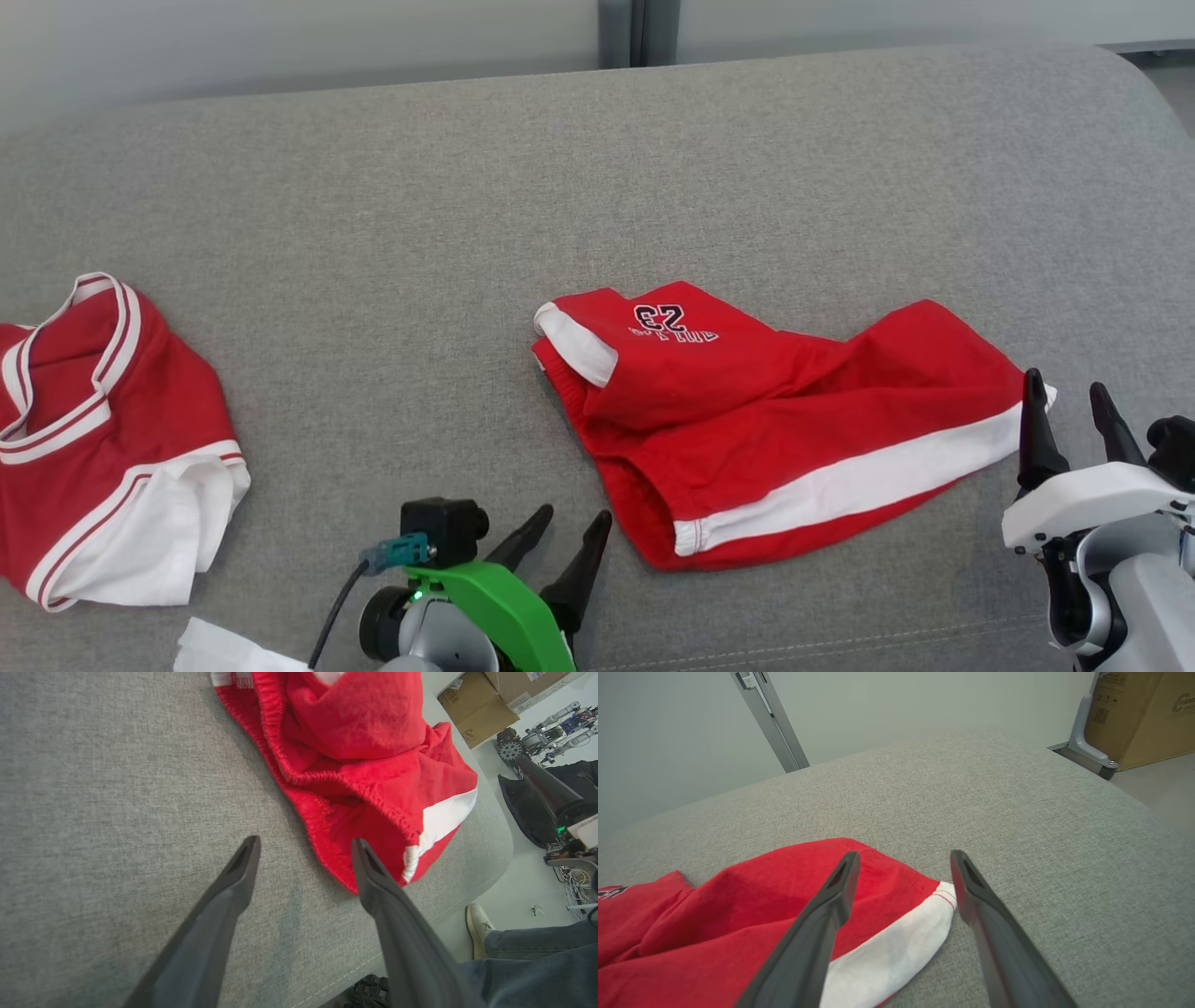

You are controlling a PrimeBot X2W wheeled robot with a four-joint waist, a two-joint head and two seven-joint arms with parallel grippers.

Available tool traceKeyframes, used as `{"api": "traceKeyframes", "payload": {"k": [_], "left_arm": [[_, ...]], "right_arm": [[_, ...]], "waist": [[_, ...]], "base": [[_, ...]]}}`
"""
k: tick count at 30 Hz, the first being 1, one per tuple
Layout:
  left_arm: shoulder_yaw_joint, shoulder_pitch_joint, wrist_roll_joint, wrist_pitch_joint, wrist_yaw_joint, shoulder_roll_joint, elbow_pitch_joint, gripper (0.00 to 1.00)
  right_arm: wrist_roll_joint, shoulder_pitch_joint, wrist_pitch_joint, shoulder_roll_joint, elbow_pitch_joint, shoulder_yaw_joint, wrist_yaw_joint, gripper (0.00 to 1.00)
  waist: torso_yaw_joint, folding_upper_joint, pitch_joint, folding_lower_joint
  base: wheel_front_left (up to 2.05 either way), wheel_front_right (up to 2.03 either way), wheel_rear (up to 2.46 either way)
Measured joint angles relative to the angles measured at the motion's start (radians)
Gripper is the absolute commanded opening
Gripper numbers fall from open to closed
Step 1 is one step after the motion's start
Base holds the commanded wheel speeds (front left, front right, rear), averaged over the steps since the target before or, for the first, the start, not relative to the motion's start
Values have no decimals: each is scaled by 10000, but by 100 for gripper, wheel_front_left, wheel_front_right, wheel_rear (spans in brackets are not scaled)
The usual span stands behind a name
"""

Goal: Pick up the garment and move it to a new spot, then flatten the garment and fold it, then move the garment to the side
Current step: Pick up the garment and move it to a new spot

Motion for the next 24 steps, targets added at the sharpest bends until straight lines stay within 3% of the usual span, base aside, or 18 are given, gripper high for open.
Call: {"api": "traceKeyframes", "payload": {"k": [24], "left_arm": [[293,-2073,-738,527,589,-33,1599,100]], "right_arm": [[-176,-57,-4,805,-510,-159,0,100]], "waist": [[-1097,0,636,0]], "base": [[0,0,0]]}}
